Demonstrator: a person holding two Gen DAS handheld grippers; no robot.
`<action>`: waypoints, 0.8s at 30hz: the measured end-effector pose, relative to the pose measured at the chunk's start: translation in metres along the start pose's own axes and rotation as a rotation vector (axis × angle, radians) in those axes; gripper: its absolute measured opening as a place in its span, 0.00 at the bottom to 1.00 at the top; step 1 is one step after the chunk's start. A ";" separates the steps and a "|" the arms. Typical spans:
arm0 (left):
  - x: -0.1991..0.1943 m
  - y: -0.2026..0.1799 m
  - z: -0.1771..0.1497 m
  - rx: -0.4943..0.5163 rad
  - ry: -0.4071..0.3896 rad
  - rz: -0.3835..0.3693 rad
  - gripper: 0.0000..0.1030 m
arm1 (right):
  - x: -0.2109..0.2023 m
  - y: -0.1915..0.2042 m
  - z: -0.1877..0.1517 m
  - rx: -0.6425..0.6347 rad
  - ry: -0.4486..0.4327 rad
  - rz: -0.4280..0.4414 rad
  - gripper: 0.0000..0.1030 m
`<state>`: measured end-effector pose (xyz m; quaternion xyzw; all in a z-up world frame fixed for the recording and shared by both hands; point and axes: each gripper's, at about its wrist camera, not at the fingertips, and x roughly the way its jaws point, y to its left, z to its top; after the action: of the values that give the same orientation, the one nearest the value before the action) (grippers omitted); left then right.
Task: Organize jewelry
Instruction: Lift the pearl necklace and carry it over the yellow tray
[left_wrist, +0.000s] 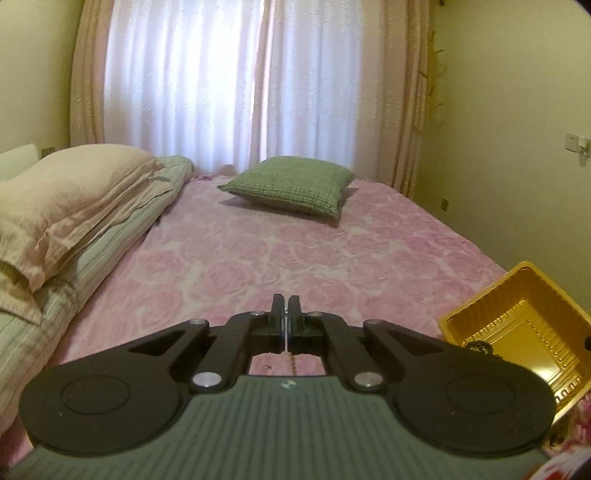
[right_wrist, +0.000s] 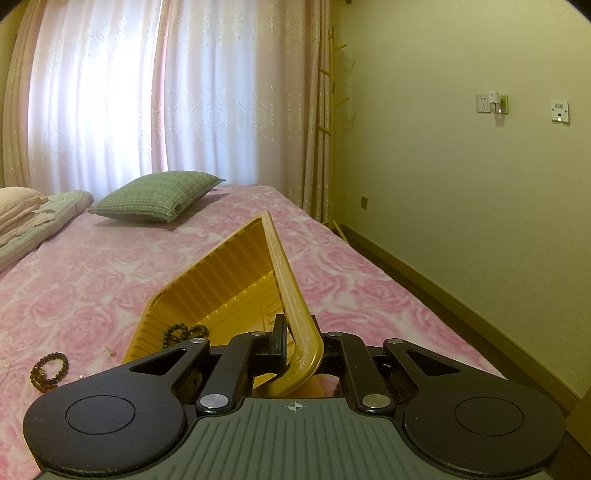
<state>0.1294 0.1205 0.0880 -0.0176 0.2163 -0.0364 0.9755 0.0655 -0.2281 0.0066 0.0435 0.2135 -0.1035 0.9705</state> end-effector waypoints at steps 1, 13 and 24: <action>-0.001 -0.002 0.003 0.007 0.001 -0.008 0.00 | 0.000 0.000 0.000 0.000 0.000 0.000 0.09; -0.003 -0.052 0.017 0.099 0.021 -0.161 0.00 | -0.002 0.000 0.001 0.004 -0.004 0.005 0.09; -0.004 -0.147 0.050 0.187 -0.026 -0.420 0.00 | -0.001 0.000 0.002 0.009 -0.005 0.009 0.09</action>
<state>0.1372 -0.0252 0.1425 0.0277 0.1911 -0.2585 0.9465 0.0655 -0.2277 0.0093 0.0484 0.2106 -0.1003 0.9712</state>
